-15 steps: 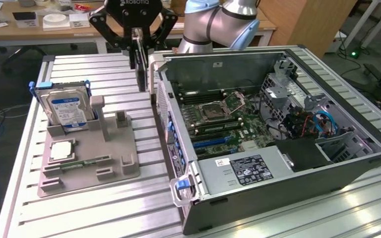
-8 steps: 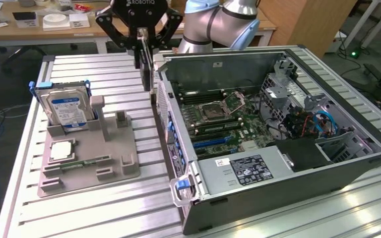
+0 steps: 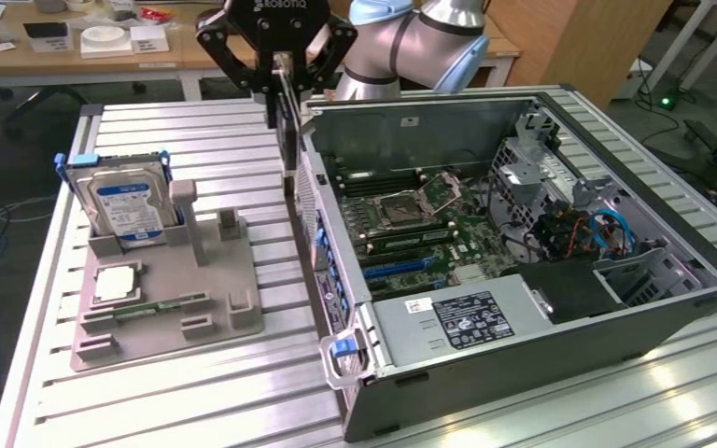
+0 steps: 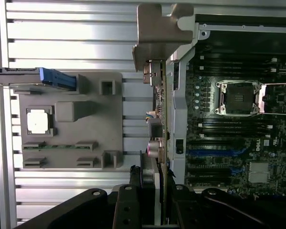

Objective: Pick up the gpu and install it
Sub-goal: 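Pick up the gpu and move the gpu toward the slot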

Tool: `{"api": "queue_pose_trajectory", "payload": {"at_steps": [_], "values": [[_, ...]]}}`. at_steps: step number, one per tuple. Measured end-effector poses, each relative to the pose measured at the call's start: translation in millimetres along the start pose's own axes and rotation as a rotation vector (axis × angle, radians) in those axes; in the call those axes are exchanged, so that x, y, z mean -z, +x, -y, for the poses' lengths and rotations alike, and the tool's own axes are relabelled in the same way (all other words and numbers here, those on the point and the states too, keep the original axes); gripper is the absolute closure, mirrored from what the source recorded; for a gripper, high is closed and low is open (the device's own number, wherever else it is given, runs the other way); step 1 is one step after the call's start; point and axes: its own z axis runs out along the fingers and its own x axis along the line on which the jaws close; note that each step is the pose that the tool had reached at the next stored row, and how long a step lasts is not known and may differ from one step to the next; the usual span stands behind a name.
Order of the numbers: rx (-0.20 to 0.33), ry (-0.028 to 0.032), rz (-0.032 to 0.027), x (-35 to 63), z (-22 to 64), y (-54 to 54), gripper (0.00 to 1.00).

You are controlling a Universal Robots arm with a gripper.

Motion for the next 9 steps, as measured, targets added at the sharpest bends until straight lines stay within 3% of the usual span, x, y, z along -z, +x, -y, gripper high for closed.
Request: {"api": "queue_pose_trajectory", "payload": {"at_steps": [9], "values": [[0.0, 0.0, 0.0, -0.2, -0.1, -14.9, 0.72]]}}
